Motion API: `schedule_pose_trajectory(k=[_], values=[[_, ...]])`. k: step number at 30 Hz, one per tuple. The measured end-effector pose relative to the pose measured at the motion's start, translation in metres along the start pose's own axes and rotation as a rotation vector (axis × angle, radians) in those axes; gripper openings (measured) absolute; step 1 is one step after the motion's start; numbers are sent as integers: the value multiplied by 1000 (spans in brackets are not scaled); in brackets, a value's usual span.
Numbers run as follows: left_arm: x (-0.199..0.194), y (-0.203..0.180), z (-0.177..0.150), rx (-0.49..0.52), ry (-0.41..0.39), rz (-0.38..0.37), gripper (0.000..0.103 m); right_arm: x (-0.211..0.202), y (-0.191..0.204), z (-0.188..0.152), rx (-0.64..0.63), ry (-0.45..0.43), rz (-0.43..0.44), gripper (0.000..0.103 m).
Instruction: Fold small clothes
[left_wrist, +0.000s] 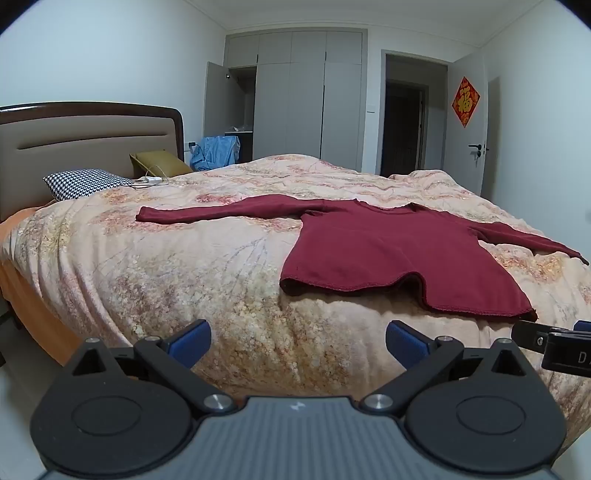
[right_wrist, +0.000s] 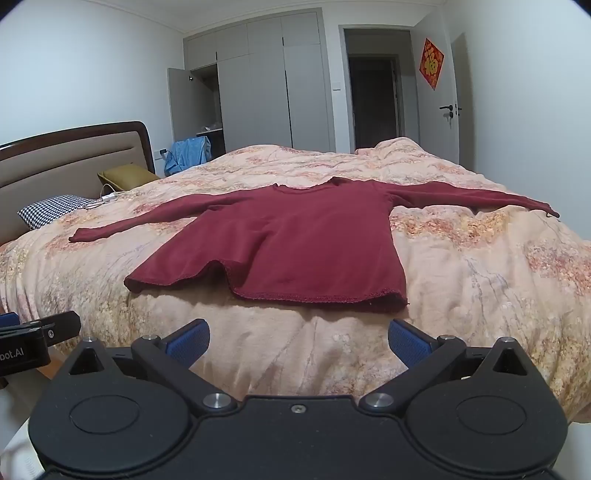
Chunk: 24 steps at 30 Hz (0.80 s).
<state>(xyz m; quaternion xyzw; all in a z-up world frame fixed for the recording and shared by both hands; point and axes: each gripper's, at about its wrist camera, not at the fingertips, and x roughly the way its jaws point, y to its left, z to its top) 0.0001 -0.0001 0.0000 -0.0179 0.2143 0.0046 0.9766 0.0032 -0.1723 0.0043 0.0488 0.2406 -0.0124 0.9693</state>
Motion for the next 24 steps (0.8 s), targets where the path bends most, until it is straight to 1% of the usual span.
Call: schedule_pose_trajectory(k=[24], values=[[-2,0,2,-5,3,-5,103,-2,0,0,-2,-4,-2,103]])
